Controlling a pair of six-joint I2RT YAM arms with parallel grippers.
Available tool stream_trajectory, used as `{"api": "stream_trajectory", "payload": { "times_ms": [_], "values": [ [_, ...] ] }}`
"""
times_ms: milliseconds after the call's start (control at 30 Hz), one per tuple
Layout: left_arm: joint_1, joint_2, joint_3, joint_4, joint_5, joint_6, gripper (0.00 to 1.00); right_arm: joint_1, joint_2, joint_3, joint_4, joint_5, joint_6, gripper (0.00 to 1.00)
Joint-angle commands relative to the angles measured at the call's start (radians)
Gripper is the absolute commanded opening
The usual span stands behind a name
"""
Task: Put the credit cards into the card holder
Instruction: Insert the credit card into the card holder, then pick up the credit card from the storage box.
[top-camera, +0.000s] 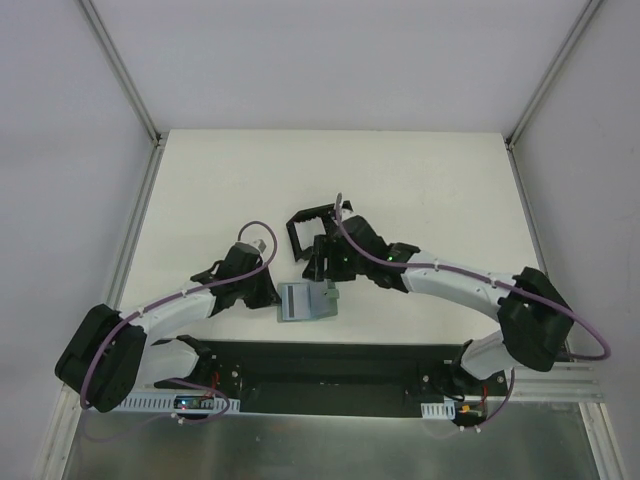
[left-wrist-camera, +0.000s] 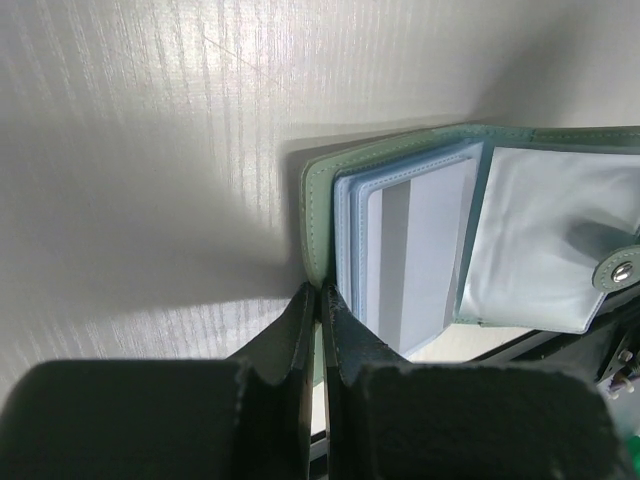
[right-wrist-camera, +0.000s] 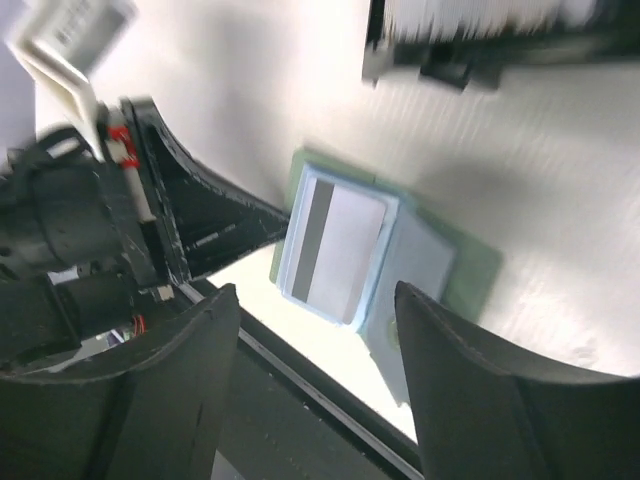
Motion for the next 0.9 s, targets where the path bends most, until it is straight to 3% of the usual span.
{"api": "stream_trajectory", "payload": {
  "times_ms": [0,533,867],
  "values": [
    [0.004,-0.029,0.031,-0.055,-0.004,0.026,0.00,-0.079,-0.059,0.092,-0.095,0.025,-0.118,0.68],
    [0.004,-0.052,0.064,-0.073,0.014,0.031,0.00,-0.257,0.302,0.518,-0.288,-0.090,-0.284,0.75],
    [0.002,-0.052,0.070,-0.078,0.017,0.032,0.00,-0.293,0.454,0.597,-0.270,-0.149,-0.292,0.80]
  ]
}}
